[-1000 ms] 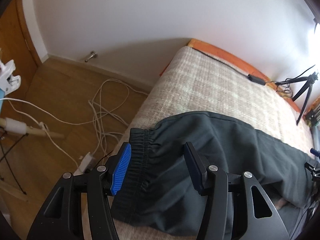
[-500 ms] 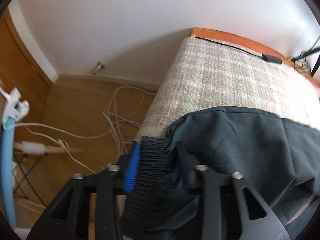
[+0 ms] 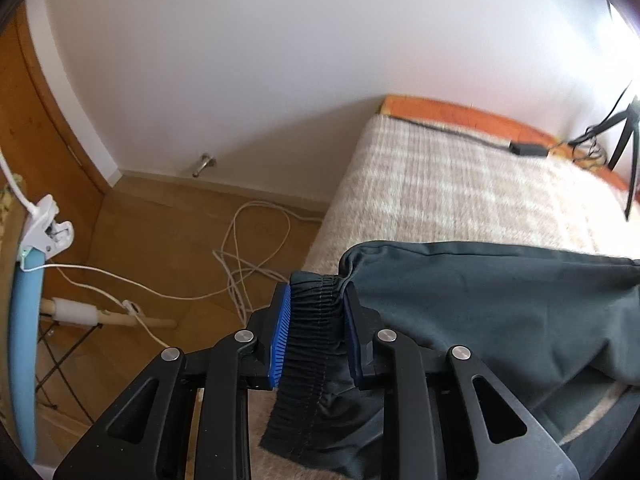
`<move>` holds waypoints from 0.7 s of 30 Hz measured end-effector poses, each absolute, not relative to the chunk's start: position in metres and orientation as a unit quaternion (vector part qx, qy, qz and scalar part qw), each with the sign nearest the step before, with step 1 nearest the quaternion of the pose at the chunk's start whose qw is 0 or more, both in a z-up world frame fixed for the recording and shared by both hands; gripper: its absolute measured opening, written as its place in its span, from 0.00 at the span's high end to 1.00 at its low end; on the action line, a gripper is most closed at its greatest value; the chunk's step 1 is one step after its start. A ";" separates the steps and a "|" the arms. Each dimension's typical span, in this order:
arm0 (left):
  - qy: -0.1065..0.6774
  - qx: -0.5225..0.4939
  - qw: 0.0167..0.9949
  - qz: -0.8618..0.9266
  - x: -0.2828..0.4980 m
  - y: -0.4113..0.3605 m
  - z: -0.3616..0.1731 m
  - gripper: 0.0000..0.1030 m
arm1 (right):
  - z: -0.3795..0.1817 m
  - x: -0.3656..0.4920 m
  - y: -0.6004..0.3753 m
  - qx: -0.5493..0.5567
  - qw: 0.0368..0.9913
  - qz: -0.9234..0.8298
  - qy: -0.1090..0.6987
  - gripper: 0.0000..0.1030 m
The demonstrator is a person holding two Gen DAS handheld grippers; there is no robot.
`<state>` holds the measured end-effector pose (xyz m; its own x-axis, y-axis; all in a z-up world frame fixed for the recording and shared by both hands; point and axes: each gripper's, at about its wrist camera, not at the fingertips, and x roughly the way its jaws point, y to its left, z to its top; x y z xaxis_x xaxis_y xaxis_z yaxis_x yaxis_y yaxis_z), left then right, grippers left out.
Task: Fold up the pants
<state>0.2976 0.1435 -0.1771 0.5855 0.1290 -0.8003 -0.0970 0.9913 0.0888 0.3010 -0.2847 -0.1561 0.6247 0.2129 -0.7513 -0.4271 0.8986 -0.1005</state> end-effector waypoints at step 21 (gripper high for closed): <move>0.405 0.033 0.914 -0.017 0.145 0.160 -0.175 0.72 | -0.143 0.080 -0.302 -0.122 0.887 0.210 0.392 1.00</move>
